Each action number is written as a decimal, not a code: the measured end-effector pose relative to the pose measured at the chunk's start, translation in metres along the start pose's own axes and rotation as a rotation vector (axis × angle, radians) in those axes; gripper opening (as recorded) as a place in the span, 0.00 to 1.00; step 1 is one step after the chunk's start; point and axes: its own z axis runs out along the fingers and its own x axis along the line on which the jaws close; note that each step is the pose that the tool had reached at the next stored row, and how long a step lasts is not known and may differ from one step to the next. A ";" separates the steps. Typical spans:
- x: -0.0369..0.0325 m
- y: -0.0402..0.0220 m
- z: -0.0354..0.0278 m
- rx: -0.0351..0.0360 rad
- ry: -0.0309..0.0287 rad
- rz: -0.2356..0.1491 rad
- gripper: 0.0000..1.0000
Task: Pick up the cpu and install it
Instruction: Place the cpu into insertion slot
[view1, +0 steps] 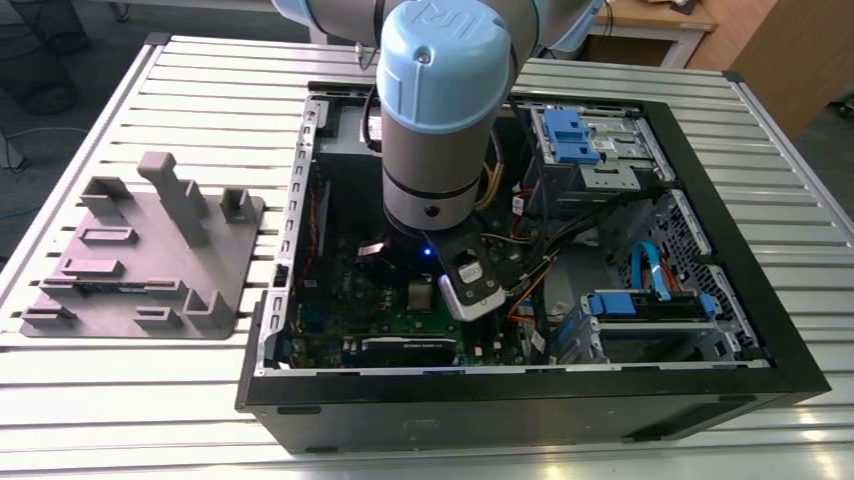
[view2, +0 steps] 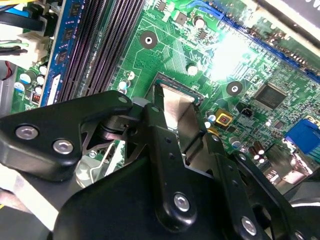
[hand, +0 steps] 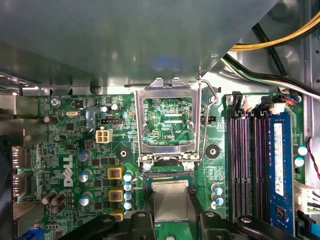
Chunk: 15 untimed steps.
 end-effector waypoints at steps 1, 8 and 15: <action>0.0000 0.0000 0.0000 0.0000 0.0000 0.000 0.38; 0.0000 0.0000 0.0000 0.0000 0.0000 0.000 0.39; 0.0000 0.0000 0.0001 -0.0005 0.0005 -0.026 0.45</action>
